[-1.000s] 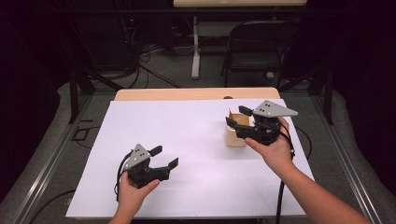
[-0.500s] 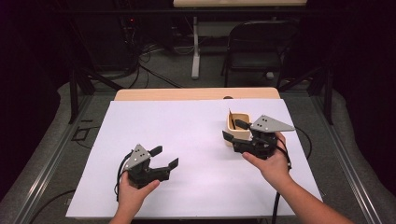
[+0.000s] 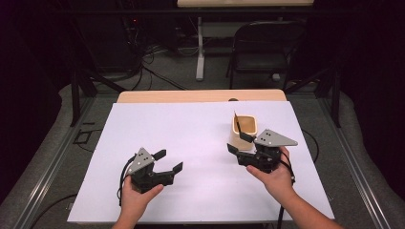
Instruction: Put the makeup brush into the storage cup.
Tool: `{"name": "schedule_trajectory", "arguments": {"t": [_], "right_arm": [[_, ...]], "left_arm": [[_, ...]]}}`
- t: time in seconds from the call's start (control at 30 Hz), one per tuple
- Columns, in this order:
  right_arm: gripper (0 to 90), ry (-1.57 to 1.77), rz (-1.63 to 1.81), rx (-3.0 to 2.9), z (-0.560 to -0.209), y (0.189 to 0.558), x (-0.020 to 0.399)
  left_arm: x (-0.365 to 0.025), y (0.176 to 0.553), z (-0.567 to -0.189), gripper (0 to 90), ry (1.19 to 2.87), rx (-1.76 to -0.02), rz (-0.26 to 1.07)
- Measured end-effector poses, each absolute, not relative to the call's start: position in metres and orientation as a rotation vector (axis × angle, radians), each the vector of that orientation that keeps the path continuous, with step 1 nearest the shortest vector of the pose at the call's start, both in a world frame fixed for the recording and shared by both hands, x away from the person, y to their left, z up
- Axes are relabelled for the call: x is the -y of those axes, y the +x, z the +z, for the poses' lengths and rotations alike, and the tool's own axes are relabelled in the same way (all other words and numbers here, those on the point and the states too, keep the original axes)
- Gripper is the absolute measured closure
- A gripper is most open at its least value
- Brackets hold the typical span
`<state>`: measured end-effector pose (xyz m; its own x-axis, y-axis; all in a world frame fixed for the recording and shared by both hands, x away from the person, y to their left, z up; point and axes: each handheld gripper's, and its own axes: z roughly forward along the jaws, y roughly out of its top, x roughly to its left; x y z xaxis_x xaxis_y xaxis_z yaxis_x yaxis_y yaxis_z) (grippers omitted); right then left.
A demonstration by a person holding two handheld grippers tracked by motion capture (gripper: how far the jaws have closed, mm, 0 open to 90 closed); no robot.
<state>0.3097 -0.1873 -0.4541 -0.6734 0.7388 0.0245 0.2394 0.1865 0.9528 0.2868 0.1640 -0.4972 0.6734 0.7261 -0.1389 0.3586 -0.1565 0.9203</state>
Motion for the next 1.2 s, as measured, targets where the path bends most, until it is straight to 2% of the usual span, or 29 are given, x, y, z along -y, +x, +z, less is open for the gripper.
{"name": "schedule_trajectory", "arguments": {"t": [0.9,1.2], "right_arm": [[40.9,0.932,1.466,-2.048,-0.517,0.285,0.176],[40.9,0.942,1.466,-2.057,-0.527,0.282,0.172]], "left_arm": [[-0.162,0.287,-0.501,20.7,1.782,-0.87,0.403],[-0.162,0.288,-0.501,20.8,1.78,-0.872,0.4]]}}
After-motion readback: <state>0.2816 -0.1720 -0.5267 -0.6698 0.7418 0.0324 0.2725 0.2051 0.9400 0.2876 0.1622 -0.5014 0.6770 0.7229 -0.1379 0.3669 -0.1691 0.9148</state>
